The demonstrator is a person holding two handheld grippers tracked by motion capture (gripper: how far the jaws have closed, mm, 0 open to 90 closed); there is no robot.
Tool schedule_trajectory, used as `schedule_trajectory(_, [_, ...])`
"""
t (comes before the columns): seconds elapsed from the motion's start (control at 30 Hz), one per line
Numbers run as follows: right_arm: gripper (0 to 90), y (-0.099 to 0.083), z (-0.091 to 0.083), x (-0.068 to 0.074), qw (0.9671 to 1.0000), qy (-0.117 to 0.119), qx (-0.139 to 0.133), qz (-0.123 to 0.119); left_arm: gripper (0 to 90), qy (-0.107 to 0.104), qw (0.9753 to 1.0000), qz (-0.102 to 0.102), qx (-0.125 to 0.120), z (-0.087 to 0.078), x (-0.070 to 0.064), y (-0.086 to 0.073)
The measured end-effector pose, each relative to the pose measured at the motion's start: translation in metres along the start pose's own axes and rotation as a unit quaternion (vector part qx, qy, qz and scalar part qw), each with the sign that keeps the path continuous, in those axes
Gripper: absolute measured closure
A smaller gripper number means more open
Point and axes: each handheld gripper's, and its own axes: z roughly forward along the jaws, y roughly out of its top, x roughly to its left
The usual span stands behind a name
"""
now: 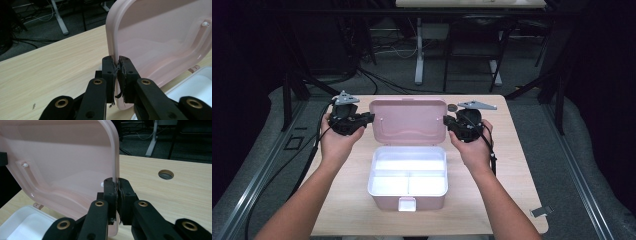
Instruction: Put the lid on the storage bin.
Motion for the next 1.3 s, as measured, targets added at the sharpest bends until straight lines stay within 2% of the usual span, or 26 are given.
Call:
schedule_trajectory(0.13, [82.7,0.002,0.001,-0.001,0.9999,0.008,-0.009,0.004,83.5,0.002,1.0000,0.004,0.000,-0.001,-0.001,0.000])
schedule_trajectory(0.47, [83.7,0.012,-0.006,-0.001,0.9994,0.019,-0.029,0.004,82.7,-0.001,0.9999,0.017,-0.003,-0.005,-0.003,-0.002])
schedule_trajectory(0.73, [82.8,0.007,-0.014,0.002,0.9992,0.024,-0.033,-0.005,82.6,-0.008,0.9995,0.029,-0.006,-0.015,-0.005,-0.003])
schedule_trajectory(0.87, [82.1,0.004,-0.019,0.003,0.9989,0.028,-0.036,-0.009,79.8,-0.012,0.9994,0.033,-0.007,-0.020,-0.008,-0.005])
schedule_trajectory(1.1, [80.6,-0.004,-0.030,0.009,0.9982,0.032,-0.044,-0.023,78.8,-0.018,0.9986,0.050,-0.003,-0.033,-0.015,-0.011])
schedule_trajectory(1.3, [78.9,-0.010,-0.039,0.013,0.9975,0.040,-0.048,-0.034,78.2,-0.032,0.9983,0.047,-0.009,-0.043,-0.017,-0.017])
